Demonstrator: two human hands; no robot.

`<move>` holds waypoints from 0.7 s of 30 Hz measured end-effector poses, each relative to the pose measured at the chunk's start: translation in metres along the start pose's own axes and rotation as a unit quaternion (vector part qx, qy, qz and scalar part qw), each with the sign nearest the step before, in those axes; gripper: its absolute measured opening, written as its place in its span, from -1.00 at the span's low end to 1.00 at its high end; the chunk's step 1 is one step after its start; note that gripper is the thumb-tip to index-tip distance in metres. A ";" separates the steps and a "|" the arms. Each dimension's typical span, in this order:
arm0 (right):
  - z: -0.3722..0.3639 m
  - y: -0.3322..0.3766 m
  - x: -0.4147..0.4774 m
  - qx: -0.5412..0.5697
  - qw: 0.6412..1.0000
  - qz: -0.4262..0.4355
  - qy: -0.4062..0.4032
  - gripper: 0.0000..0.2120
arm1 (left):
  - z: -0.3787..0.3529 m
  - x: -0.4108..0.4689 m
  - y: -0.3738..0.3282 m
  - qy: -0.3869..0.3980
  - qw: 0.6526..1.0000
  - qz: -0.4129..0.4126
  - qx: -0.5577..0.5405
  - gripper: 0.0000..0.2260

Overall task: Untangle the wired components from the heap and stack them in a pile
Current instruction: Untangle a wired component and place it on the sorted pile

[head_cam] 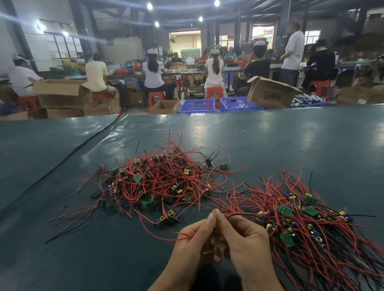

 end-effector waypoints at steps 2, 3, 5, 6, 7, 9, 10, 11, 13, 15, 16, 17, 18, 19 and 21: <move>0.001 -0.003 0.001 0.000 1.000 -0.010 -0.006 -0.79 | 0.008 0.003 0.000 -0.047 0.998 -0.031 0.030 -0.70; 0.003 -0.006 0.001 -0.001 1.000 -0.018 -0.012 -0.80 | 0.013 0.006 0.003 -0.060 0.997 -0.042 0.039 -0.69; 0.008 -0.012 0.002 0.008 0.998 -0.044 -0.037 -0.82 | 0.017 0.007 0.002 -0.084 0.994 -0.052 0.047 -0.67; 0.013 -0.015 0.003 0.019 0.996 -0.061 -0.062 -0.83 | 0.018 0.007 0.001 -0.088 0.993 -0.061 0.049 -0.66; 0.021 -0.015 0.004 0.034 0.992 -0.074 -0.093 -0.83 | 0.020 0.008 0.000 -0.083 0.993 -0.072 0.045 -0.64; 0.043 -0.013 0.010 0.063 0.981 -0.083 -0.161 -0.79 | 0.020 0.009 -0.003 -0.066 0.993 -0.092 0.042 -0.62; 0.052 -0.010 0.013 0.071 0.978 -0.075 -0.184 -0.79 | 0.021 0.010 -0.003 -0.065 0.992 -0.097 0.050 -0.63; 0.058 -0.006 0.015 0.077 0.976 -0.059 -0.195 -0.80 | 0.021 0.011 -0.003 -0.064 0.992 -0.100 0.054 -0.65; 0.058 -0.001 0.016 0.085 0.976 -0.027 -0.199 -0.82 | 0.024 0.012 -0.001 -0.067 0.992 -0.100 0.042 -0.64; 0.048 0.000 0.013 0.068 0.982 -0.010 -0.178 -0.77 | 0.028 0.014 0.002 -0.079 0.991 -0.101 0.026 -0.60; 0.039 -0.001 0.010 0.050 0.987 -0.003 -0.151 -0.73 | 0.029 0.015 0.004 -0.081 0.992 -0.099 0.021 -0.59; 0.028 0.000 0.008 0.028 0.993 0.007 -0.110 -0.68 | 0.029 0.016 0.005 -0.080 0.992 -0.095 0.022 -0.61; 0.015 0.001 0.005 0.010 0.998 0.019 -0.063 -0.64 | 0.027 0.017 0.005 -0.072 0.992 -0.096 0.030 -0.64; 0.003 0.002 0.002 -0.005 0.999 0.028 -0.022 -0.65 | 0.025 0.017 0.006 -0.061 0.993 -0.097 0.038 -0.67; -0.007 0.003 -0.002 -0.019 0.999 0.038 0.008 -0.73 | 0.020 0.017 0.006 -0.041 0.993 -0.097 0.047 -0.68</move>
Point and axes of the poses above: each hand's wrist, its own x-axis towards the middle knuckle, its own z-axis out of the back of the hand, y = z × x, the point moved 9 cm from there along x, towards the middle knuckle, and after that the axes turned 15 degrees about z, right-handed, at the moved point
